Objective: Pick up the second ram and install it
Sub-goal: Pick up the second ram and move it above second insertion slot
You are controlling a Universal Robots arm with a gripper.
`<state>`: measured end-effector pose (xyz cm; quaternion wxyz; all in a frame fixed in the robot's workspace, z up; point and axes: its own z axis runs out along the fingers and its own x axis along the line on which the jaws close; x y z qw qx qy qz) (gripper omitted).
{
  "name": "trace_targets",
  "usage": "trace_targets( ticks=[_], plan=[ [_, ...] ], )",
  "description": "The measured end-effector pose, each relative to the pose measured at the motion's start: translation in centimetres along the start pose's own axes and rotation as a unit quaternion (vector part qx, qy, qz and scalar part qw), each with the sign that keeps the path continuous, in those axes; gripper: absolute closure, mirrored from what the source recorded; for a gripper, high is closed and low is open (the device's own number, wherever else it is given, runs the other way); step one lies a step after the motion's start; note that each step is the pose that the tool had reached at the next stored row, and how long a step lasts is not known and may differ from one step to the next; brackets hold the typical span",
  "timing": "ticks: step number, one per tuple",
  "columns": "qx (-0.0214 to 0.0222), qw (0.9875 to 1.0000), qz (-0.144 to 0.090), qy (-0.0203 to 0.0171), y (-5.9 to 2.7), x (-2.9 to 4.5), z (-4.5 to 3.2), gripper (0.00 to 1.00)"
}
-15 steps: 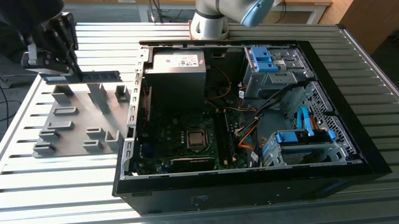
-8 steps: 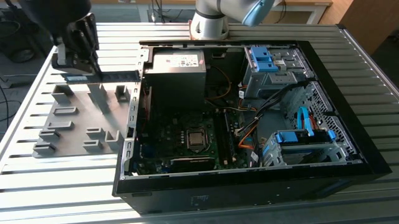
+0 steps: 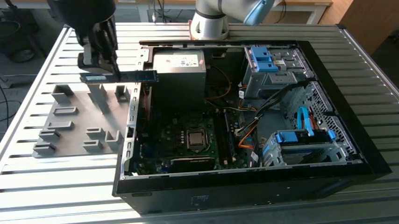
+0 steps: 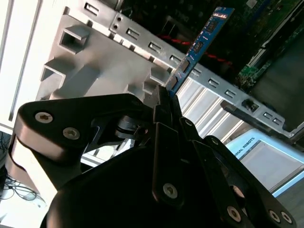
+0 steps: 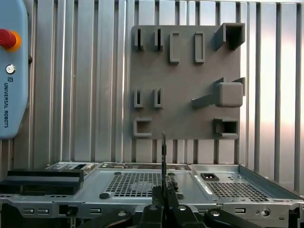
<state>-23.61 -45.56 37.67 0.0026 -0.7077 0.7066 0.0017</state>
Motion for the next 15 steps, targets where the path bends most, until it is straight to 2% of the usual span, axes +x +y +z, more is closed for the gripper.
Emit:
trace_targets(
  ticks=[15],
  plan=[
    [0.0000, 1.0000, 0.000, 0.0000, -5.71, 0.01, 0.08, 0.86]
  ],
)
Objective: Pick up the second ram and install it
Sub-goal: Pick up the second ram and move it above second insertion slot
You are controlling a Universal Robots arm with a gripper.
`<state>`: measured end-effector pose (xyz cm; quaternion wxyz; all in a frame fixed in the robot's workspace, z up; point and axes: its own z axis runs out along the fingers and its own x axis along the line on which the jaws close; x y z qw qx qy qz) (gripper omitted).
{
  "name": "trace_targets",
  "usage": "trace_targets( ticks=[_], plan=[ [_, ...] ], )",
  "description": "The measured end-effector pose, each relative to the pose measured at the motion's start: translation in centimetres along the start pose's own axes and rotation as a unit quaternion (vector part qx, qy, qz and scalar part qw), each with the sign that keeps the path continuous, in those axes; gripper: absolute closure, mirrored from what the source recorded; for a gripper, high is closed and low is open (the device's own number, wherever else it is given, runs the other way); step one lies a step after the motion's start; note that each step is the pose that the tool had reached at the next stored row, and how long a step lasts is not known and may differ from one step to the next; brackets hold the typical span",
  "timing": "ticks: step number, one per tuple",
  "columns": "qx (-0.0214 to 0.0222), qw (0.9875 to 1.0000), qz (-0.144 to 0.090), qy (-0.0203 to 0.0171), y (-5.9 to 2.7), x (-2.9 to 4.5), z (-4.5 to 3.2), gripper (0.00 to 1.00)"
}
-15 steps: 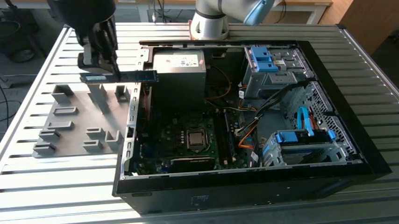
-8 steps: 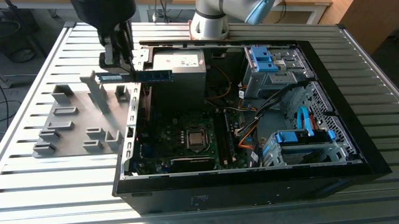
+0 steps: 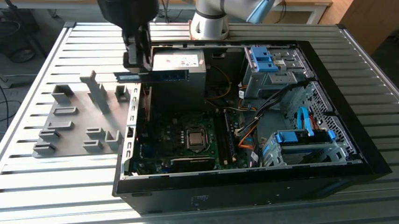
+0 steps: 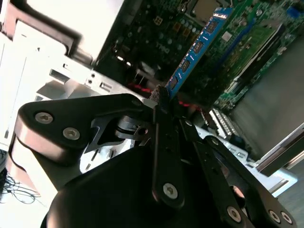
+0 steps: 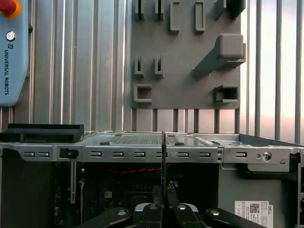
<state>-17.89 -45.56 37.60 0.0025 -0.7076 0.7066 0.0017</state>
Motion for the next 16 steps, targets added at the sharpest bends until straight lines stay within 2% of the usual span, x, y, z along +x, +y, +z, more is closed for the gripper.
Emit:
trace_targets(
  ticks=[16],
  plan=[
    [0.0000, 1.0000, 0.000, 0.0000, -5.76, 0.01, 0.08, 0.86]
  ],
)
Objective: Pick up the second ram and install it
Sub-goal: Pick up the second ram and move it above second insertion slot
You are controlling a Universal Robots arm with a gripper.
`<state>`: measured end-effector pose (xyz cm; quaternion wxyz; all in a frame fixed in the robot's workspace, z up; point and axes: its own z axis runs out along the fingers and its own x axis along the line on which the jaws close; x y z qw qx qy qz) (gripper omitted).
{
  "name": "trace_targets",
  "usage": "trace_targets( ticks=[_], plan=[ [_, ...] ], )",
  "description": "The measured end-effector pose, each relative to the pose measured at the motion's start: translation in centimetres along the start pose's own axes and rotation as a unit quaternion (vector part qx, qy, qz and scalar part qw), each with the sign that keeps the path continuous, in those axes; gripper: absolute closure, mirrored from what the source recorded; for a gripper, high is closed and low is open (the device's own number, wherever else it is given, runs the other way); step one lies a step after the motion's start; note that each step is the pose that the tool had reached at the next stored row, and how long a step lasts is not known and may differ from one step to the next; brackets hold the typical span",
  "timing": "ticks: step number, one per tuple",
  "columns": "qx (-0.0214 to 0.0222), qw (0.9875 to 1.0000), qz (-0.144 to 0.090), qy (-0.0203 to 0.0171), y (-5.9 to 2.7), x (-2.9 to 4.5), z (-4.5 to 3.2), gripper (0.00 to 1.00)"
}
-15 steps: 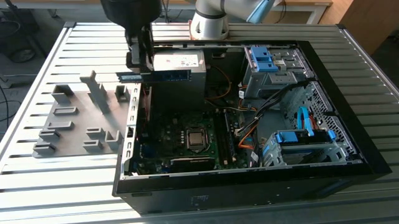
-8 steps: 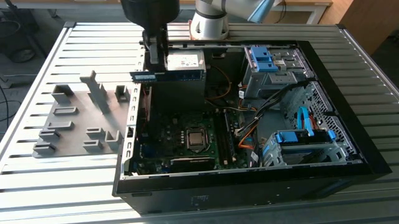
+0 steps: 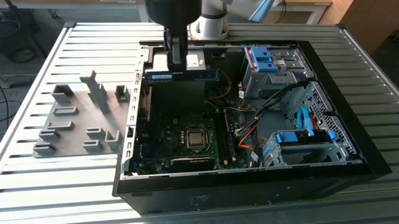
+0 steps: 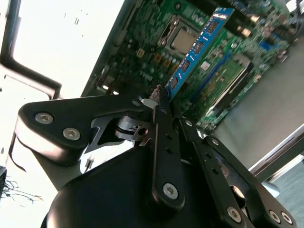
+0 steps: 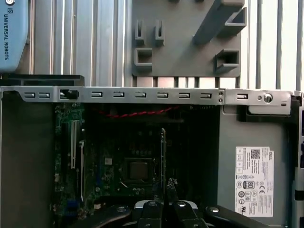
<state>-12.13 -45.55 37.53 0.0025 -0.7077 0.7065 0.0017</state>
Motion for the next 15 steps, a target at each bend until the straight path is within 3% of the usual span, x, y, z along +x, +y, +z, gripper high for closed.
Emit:
trace_targets(
  ticks=[12, 15],
  plan=[
    [0.0000, 1.0000, 0.000, 0.0000, -4.98, 0.01, 0.07, 0.86],
    [0.0000, 1.0000, 0.000, 0.0000, -5.63, 0.02, 0.07, 0.86]
  ],
)
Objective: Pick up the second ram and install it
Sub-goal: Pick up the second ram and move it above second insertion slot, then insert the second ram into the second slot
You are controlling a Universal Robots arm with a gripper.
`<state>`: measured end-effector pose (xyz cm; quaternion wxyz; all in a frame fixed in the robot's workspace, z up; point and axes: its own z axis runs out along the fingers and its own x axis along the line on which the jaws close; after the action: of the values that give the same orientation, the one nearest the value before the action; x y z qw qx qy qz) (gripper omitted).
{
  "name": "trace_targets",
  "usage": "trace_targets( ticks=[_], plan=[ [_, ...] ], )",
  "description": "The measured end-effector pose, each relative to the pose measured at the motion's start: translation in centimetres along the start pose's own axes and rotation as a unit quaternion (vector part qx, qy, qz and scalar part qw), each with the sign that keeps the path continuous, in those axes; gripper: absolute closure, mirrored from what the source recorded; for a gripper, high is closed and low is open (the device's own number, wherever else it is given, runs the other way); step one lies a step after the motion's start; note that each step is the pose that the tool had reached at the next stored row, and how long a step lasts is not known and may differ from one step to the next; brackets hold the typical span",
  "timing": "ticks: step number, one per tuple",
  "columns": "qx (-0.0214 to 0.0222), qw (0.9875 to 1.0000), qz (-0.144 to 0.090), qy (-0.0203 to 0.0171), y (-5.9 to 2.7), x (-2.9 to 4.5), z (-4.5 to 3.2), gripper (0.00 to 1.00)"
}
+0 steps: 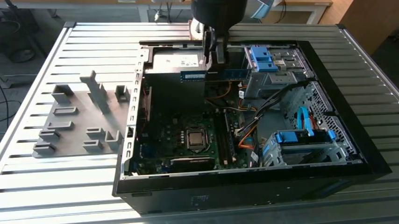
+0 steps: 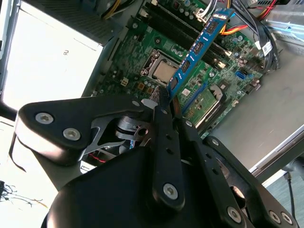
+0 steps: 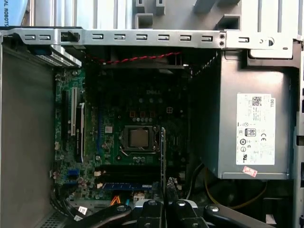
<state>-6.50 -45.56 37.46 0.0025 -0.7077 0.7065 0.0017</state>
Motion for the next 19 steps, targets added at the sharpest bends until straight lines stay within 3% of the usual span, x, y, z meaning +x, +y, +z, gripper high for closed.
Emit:
trace_targets(
  ticks=[14, 19],
  plan=[
    [0.0000, 1.0000, 0.000, 0.0000, -0.03, 0.00, 0.00, 0.86],
    [0.0001, 0.9999, 0.016, 0.0000, -0.04, 0.00, 0.00, 0.86]
  ],
)
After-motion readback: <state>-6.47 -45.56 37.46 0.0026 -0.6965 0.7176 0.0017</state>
